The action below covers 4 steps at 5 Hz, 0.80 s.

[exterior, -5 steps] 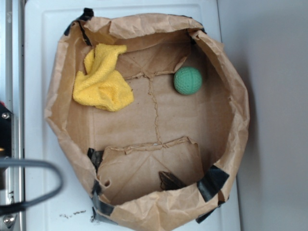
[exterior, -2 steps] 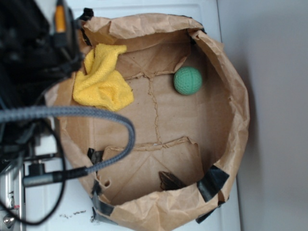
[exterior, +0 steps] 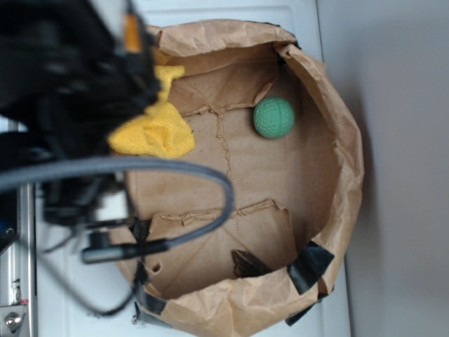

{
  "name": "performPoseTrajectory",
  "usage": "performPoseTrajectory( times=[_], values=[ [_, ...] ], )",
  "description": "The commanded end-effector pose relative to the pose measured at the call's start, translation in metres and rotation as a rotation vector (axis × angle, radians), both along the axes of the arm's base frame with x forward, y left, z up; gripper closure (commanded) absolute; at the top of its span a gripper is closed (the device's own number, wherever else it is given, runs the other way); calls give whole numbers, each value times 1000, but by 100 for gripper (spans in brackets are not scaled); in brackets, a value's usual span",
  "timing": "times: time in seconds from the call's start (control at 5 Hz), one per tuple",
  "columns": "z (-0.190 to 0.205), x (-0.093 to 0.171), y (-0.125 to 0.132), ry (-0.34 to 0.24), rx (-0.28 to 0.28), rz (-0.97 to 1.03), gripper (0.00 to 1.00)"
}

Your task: Grab the yellow cloth.

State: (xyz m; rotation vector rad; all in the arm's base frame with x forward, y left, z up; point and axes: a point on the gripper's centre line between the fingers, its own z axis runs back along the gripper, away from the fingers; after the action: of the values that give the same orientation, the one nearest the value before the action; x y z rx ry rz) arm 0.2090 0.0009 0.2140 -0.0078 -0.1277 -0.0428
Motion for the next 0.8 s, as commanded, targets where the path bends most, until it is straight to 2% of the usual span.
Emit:
performPoseTrajectory(
  times=[0.0,0.2,0.4,0.6],
  values=[
    [-59,24,23,29,81,23,0],
    [-107,28,45,90,147,39,0],
    [-140,35,70,150,157,74,0],
    [-161,16,68,207,154,7,0]
  ],
)
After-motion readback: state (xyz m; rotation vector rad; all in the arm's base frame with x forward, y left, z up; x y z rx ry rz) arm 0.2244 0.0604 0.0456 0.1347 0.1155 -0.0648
